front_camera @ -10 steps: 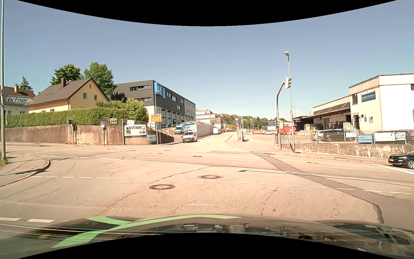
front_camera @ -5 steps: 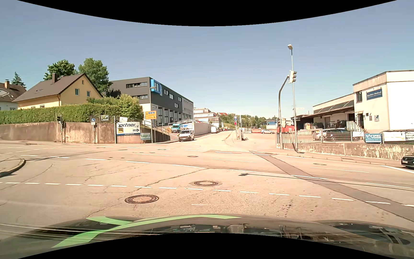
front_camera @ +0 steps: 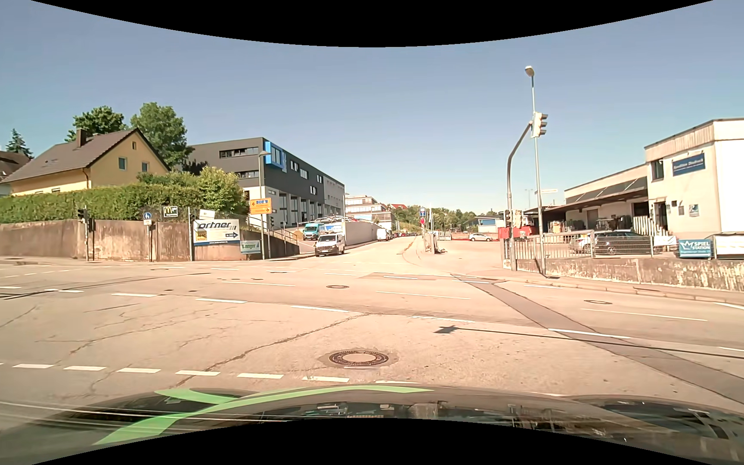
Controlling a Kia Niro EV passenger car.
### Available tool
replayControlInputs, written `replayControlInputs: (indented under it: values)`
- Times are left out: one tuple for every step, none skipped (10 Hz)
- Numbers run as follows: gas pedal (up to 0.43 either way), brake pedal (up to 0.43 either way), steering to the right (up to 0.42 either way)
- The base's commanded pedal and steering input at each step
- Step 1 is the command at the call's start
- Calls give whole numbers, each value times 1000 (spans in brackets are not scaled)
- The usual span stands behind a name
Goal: Follow the waypoints while adhering to traffic rules and regulations
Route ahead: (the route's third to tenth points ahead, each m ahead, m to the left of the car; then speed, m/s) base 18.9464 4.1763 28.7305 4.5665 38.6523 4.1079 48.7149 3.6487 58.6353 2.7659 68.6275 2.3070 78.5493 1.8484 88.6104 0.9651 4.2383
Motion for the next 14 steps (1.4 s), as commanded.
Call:
replayControlInputs:
  values:
    - [260,0,-17]
    - [260,0,-21]
    - [260,0,-21]
    - [260,0,-20]
    - [260,0,-16]
    - [260,0,-14]
    - [248,0,-14]
    - [248,0,-14]
    - [240,0,-17]
    - [240,0,-23]
    - [240,0,-31]
    - [240,0,-36]
    - [220,0,-40]
    - [220,0,-45]
